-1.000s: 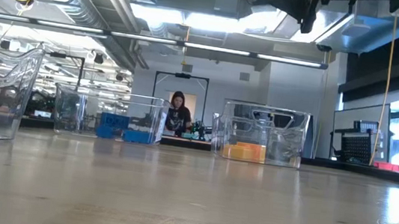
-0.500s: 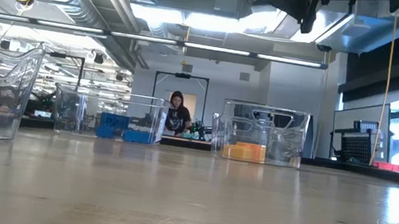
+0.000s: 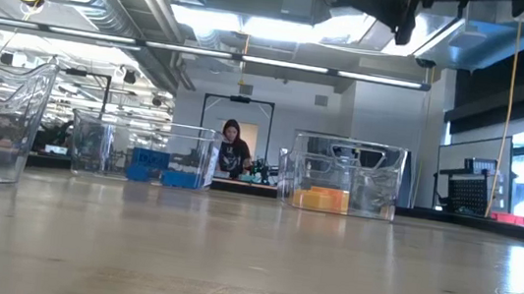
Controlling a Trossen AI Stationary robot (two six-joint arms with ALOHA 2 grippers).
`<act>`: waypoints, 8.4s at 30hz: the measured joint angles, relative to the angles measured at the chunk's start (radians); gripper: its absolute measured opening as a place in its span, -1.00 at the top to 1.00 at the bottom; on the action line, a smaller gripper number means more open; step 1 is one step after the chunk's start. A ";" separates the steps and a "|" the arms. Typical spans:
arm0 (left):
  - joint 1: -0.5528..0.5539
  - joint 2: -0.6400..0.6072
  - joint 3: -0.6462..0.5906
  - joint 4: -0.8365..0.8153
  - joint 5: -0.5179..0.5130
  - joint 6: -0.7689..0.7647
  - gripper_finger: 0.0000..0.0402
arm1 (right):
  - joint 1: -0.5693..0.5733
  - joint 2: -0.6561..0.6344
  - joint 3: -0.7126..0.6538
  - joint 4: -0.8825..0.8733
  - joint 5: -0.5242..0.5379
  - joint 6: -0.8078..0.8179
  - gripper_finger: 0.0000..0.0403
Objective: Sort & place blocks by color
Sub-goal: Put the green game piece into the bottom left transparent bin
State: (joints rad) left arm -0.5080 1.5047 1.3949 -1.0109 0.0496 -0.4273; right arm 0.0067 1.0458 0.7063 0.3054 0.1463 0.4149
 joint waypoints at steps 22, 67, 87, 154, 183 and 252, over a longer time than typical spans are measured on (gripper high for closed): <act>-0.199 0.532 0.372 0.008 -0.057 -0.264 -0.51 | 0.000 0.000 0.001 -0.071 0.000 -0.057 -0.54; -0.191 0.650 0.232 0.123 -0.048 -0.139 -0.48 | 0.000 0.000 0.001 -0.089 0.001 -0.050 -0.54; -0.177 0.645 0.183 0.181 -0.014 -0.141 -0.31 | 0.000 0.000 0.000 -0.096 0.000 -0.002 -0.54; 0.305 -0.623 -0.793 1.483 -0.217 0.143 0.36 | 0.129 0.050 0.000 0.054 -0.048 -0.107 -0.54; 0.346 -0.623 -0.793 1.499 -0.242 0.128 0.36 | 0.130 0.064 0.000 0.066 -0.042 -0.166 -0.54; 0.260 -0.701 -0.790 1.379 -0.174 0.106 0.36 | 0.130 0.064 0.000 0.070 -0.041 -0.155 -0.54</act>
State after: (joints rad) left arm -0.2478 0.8036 0.6044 0.3679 -0.1242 -0.3218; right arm 0.1368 1.1103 0.7067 0.3752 0.1051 0.2596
